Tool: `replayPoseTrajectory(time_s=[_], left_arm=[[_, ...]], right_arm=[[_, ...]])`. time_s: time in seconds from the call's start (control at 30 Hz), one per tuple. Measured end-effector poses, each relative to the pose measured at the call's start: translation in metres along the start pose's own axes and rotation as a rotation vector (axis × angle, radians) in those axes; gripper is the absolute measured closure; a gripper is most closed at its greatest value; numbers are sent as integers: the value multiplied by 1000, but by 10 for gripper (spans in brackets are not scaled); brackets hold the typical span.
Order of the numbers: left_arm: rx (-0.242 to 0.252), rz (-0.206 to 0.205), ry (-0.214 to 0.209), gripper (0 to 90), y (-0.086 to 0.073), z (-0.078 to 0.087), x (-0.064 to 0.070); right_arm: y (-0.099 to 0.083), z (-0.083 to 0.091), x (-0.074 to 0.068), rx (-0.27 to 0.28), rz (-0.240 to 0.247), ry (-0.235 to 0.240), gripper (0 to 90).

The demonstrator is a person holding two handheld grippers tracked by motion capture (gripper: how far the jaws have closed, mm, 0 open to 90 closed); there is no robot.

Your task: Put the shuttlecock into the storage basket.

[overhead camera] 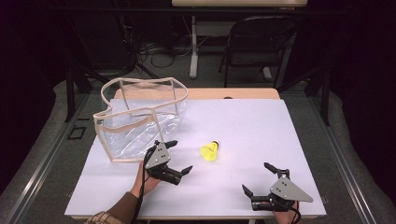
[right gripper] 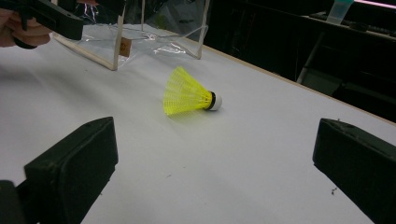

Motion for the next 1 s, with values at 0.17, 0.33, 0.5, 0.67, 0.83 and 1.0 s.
replayPoseTrajectory(time_s=[0.17, 0.33, 0.5, 0.67, 0.83, 1.0], left_arm=[[-11, 1, -2, 4, 3, -5, -2], [-37, 0, -18, 4, 5, -12, -4], [-55, -5, -28, 4, 6, -19, -5], [-77, -7, -39, 1, 7, -27, -6], [-91, -11, -47, 0, 8, -32, -7], [-108, -13, -49, 0, 7, -39, -10]], right_arm=[[0, 0, 1, 1, -1, -2, 0], [0, 0, 0, 0, -2, -1, 0], [-1, 0, 0, -4, 0, 0, 0], [-1, 0, 0, -6, -3, 0, 0], [-1, 0, 0, -6, -2, -1, 0], [-1, 0, 0, -8, -1, 1, 0]])
Point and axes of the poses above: each handheld gripper's, and its own axes: z roughly backward along the jaws, y roughly out of its top, x roughly to its right, the point moved 9 cm from there along -z, roughly forward along the jaws, and after that the axes turned 4 degrees about -y, right-handed, at the moved point
